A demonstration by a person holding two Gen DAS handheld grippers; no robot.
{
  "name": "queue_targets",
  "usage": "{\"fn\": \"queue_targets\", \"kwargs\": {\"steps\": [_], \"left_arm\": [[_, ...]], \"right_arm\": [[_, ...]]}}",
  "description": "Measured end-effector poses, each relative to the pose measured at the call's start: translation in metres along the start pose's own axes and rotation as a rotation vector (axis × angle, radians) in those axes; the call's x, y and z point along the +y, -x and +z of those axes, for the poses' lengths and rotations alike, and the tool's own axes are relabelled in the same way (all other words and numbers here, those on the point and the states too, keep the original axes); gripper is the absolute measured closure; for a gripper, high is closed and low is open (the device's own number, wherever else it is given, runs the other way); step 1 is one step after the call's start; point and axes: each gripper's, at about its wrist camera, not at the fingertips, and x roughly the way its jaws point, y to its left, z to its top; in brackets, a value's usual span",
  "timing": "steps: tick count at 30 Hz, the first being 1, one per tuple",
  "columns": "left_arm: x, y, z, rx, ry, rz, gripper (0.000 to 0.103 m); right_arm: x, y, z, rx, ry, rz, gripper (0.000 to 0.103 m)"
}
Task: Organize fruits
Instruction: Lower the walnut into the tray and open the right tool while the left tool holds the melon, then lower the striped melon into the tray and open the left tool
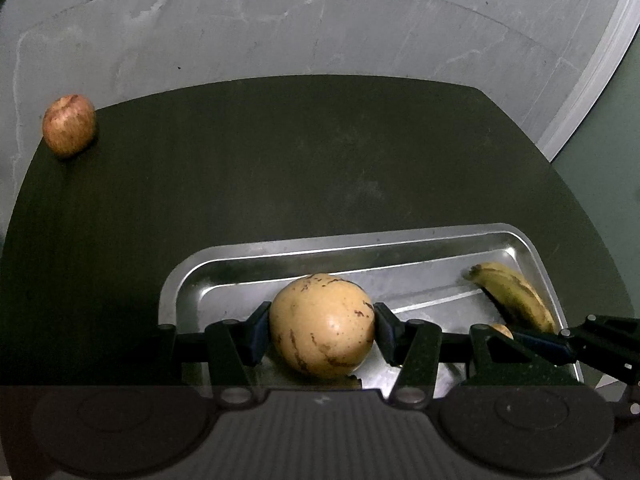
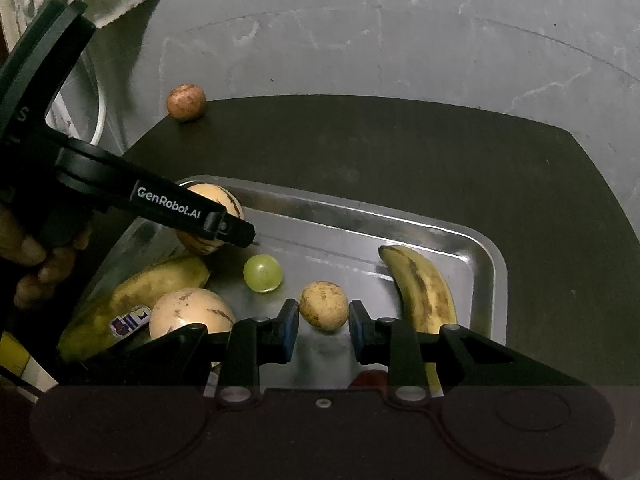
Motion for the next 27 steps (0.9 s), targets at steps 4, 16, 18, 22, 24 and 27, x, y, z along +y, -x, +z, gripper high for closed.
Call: {"fn": "queue_targets", "kwargs": {"steps": [4,16,18,22,24,27], "left_arm": [[-0.0010,-0.0038,0.0008,-0.018,-0.005,0.007,0.046],[-0.0034,-0.0064,-0.0002,-0.024,-0.022,0.015,0.046],[-0.0031,-0.0066,-0.0004,-0.026,-0.024,0.015,0.046],[-0.0030,-0.0063,-0.0007,-0.034,-0.021,0.014,0.046],[-0.0026,-0.0068,-0.0015,-0.041,-0.019,0.016,0.046],[-0.0039,-0.0076,-0.0018,-0.041,-0.020,0.020,0.045]], "right_arm": [[0.0004,-0.0031,0.0004,0.004,-0.007,0.000,0.074],[-0.0024,-0.0086,0.0007,0.019,-0.013,0.010,0.073],[-0.0025,-0.0081,0.0002,0.019,-0.014,0.010,0.073],[-0.0028,-0.0065,-0.0012,0.017,-0.015,0.010,0.070],[-0.0034,-0.0055,-0.0023,0.015,-0.017,0.008,0.068],[-0.0041,-0.0035,-0.0041,0.009,-0.021,0.007,0.062]]}}
